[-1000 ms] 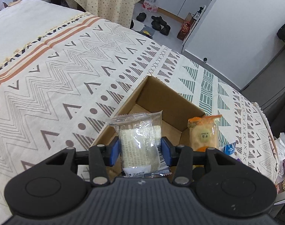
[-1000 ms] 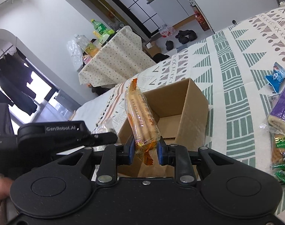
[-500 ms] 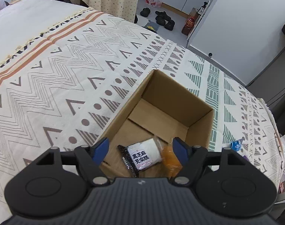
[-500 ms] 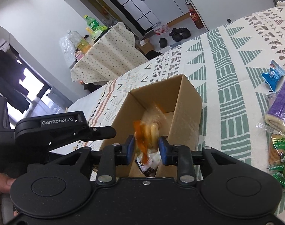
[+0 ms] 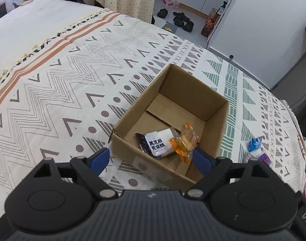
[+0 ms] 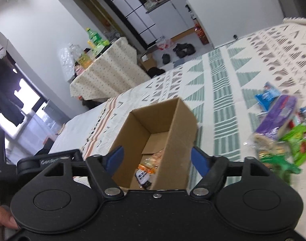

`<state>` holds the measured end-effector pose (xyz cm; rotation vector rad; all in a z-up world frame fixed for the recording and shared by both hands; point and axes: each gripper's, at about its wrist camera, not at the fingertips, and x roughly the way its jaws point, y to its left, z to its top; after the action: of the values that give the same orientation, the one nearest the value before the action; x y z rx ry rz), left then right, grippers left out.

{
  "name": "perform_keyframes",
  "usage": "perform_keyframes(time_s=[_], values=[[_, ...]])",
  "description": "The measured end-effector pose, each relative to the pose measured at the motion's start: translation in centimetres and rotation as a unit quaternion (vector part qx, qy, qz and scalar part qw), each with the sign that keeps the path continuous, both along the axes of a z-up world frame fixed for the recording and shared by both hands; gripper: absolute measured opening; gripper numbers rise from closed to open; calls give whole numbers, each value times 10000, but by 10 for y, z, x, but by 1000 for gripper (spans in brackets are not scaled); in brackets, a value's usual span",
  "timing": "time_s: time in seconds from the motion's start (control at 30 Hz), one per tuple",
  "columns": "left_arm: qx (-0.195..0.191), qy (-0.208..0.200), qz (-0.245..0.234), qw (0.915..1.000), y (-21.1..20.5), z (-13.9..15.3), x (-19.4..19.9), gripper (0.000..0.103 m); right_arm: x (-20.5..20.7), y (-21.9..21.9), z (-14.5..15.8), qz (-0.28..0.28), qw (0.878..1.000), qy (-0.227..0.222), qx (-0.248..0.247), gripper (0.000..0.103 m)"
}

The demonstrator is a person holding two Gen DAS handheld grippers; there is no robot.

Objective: Organize snacks
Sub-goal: 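Open both tools to drop the snacks into the box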

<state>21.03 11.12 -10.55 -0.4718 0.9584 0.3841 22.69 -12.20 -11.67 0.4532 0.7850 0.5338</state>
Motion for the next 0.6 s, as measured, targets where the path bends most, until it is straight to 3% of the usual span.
perform_keyframes(time_s=[0.17,0.4,0.6], values=[[80,-115,-26,9999,-14,7,-11,103,-11,-17,10,-31,9999,-83,-115,93],[268,-122,-68,9995,-35,15,-21,103,-24,-33,23,10,9995,-147,-270,102],[389,-205,-185,9989,-54,23,-28,103,-29,-59,35,-59,9987,-237,-438,103]])
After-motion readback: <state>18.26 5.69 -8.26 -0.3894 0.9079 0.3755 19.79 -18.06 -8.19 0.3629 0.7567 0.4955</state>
